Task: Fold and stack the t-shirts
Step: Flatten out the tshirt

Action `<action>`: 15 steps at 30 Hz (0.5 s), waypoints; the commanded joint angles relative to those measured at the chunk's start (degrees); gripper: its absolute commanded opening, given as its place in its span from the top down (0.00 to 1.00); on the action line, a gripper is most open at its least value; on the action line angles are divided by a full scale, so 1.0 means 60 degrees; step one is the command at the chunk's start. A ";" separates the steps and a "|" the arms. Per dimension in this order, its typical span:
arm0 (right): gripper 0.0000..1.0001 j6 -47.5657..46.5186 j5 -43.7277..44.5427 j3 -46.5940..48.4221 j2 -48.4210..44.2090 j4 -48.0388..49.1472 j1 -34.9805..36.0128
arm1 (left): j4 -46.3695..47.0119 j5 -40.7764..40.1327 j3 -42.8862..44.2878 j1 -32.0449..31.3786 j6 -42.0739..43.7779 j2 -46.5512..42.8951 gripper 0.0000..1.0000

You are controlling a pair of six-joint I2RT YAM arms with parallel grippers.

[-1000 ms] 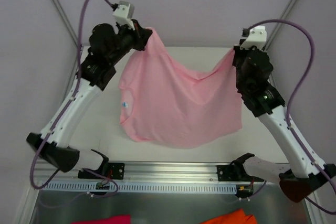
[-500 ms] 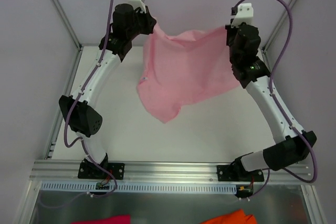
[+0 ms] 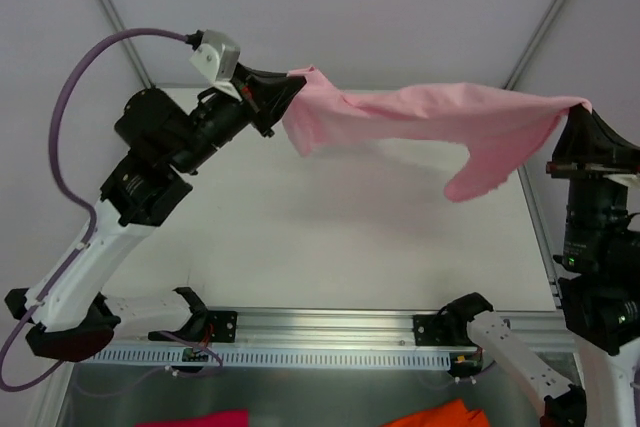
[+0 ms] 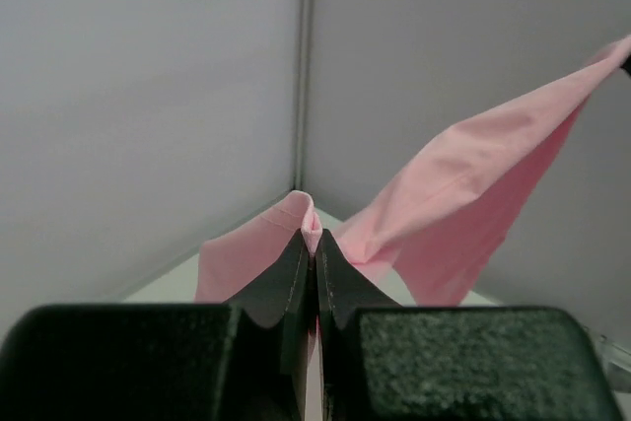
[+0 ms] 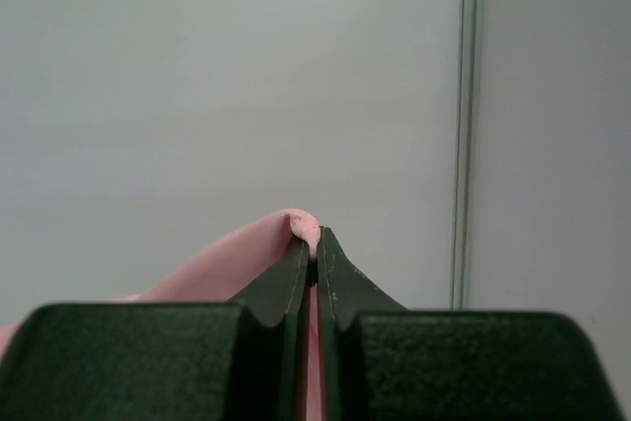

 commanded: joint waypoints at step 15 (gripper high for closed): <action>0.99 0.0220 0.0950 0.0061 0.0284 -0.1557 0.0038 | -0.0088 -0.2013 0.0522 -0.2187 0.2329 -0.0658 1.00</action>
